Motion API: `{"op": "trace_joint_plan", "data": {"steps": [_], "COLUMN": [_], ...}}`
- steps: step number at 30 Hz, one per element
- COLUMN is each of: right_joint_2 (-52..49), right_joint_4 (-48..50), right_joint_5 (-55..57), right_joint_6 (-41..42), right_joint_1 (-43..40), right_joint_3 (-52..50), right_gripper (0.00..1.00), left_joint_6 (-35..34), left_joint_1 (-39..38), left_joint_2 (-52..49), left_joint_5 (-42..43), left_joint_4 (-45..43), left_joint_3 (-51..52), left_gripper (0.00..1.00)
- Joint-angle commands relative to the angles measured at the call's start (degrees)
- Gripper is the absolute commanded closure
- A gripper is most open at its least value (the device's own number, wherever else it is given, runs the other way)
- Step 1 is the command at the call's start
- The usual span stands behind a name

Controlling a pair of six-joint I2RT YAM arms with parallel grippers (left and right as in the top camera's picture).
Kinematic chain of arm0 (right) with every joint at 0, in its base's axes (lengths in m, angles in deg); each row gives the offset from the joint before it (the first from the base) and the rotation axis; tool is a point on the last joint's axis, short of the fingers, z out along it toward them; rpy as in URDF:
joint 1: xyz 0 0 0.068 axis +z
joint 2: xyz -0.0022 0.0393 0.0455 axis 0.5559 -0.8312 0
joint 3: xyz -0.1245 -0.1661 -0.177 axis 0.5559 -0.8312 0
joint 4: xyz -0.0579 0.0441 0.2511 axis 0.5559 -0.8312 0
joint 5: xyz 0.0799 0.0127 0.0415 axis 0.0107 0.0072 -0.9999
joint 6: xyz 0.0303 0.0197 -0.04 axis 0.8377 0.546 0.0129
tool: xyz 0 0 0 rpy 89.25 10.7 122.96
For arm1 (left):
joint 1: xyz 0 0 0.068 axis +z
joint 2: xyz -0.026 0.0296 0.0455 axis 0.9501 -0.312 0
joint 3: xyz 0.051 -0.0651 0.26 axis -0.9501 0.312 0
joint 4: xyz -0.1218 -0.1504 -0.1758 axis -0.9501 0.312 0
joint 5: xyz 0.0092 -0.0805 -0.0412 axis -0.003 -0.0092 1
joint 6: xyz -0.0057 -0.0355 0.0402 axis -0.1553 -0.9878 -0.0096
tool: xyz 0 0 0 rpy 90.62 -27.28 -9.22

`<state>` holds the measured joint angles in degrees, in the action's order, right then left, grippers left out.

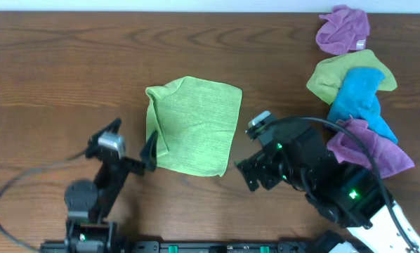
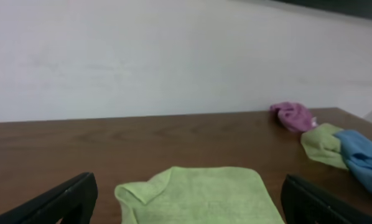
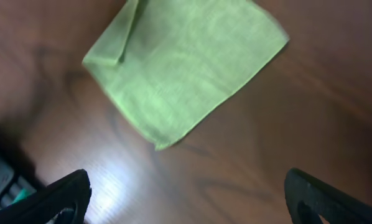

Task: Fold the cloth
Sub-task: 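Move the left gripper to the green cloth's top-left corner and grasp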

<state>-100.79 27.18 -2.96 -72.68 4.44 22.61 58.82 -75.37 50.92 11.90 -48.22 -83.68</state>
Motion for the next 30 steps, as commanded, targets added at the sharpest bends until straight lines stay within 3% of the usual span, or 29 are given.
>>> {"op": "trace_joint_plan", "data": {"steps": [1, 8, 16, 21, 22, 23, 24, 25, 26, 27, 29, 30], "right_joint_2": [0.00, -0.72, -3.26, -5.77, -6.21, -6.56, -6.91, -7.02, -7.08, -7.06, -7.06, -7.06], "right_joint_4": [1.57, 7.32, 11.19, 11.50, 11.52, 11.50, 11.50, 11.50, 11.50, 11.50, 11.47, 11.45], "right_joint_5": [0.72, 0.81, 0.74, 0.74, 0.74, 0.74, 0.74, 0.74, 0.74, 0.76, 0.76, 0.76], "right_joint_6": [0.92, 2.82, 2.78, 2.75, 2.75, 2.75, 2.75, 2.75, 2.75, 2.71, 2.54, 2.54], "right_joint_1": [-2.62, -9.40, -16.33, -17.66, -17.68, -17.68, -17.68, -17.68, -17.68, -17.68, -17.68, -17.68], "right_joint_3": [0.07, 0.07, 0.07, 0.07, 0.07, 0.07, 0.07, 0.07, 0.07, 0.07, 0.07, 0.07], "right_gripper": [0.01, 0.01, 0.01, 0.03, 0.08, 0.13, 0.30, 0.49, 0.60, 0.72, 0.94, 0.99], "left_joint_6": [3.91, 11.78, 14.29, 15.65, 15.61, 15.54, 15.52, 15.52, 15.52, 15.52, 13.64, 10.97], "left_joint_1": [-0.24, -0.24, -1.49, -5.35, -6.56, -7.48, -8.76, -9.68, -10.38, -11.08, -11.98, -12.26], "left_joint_2": [-12.87, -51.06, -73.53, -81.05, -82.05, -82.58, -83.21, -83.78, -84.08, -84.48, -84.91, -84.94], "left_joint_5": [-1.22, -1.68, -7.65, -11.87, -13.64, -15.23, -17.57, -19.08, -20.09, -21.05, -21.38, -21.27], "left_joint_4": [1.33, 26.21, 37.64, 42.14, 43.32, 43.78, 44.11, 44.39, 44.76, 45.29, 46.64, 47.39], "left_joint_3": [-10.43, -44.70, -63.63, -69.20, -69.88, -70.07, -70.05, -70.05, -70.05, -70.05, -70.05, -70.03], "left_gripper": [0.05, 0.05, 0.05, 0.03, 0.00, 0.10, 0.35, 0.51, 0.73, 0.84, 0.93, 0.95]}}
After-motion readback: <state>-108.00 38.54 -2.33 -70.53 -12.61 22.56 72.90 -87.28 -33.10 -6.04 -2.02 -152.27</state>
